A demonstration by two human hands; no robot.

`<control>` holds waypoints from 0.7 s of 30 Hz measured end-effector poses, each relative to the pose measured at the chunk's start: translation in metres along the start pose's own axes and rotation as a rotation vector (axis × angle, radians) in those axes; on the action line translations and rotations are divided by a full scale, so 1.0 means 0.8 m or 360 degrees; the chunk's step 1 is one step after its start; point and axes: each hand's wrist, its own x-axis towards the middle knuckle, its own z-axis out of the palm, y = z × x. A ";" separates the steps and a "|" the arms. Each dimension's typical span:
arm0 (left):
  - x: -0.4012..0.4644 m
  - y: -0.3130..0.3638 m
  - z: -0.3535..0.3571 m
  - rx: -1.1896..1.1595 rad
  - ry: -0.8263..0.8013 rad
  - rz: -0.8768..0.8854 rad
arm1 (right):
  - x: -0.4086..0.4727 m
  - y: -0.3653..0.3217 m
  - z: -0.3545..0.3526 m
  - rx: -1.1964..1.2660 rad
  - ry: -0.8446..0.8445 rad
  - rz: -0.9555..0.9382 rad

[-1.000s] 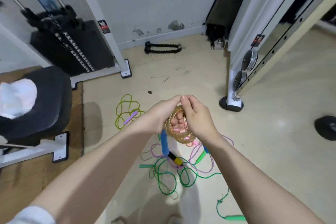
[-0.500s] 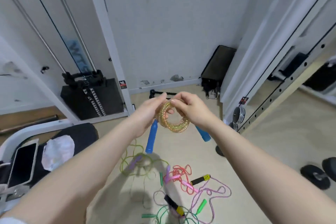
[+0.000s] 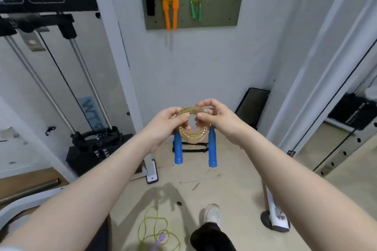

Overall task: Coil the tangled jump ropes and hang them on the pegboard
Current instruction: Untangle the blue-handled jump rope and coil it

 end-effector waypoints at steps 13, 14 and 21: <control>0.404 0.124 -0.009 0.0097 0.0188 0.0395 | 0.356 -0.080 -0.251 0.0113 -0.0121 -0.0201; 0.432 0.134 -0.008 0.0136 0.0197 0.0429 | 0.382 -0.087 -0.268 0.0090 -0.0090 -0.0224; 0.597 0.171 -0.005 0.0176 0.0232 0.0538 | 0.508 -0.100 -0.349 0.0174 0.0102 -0.0358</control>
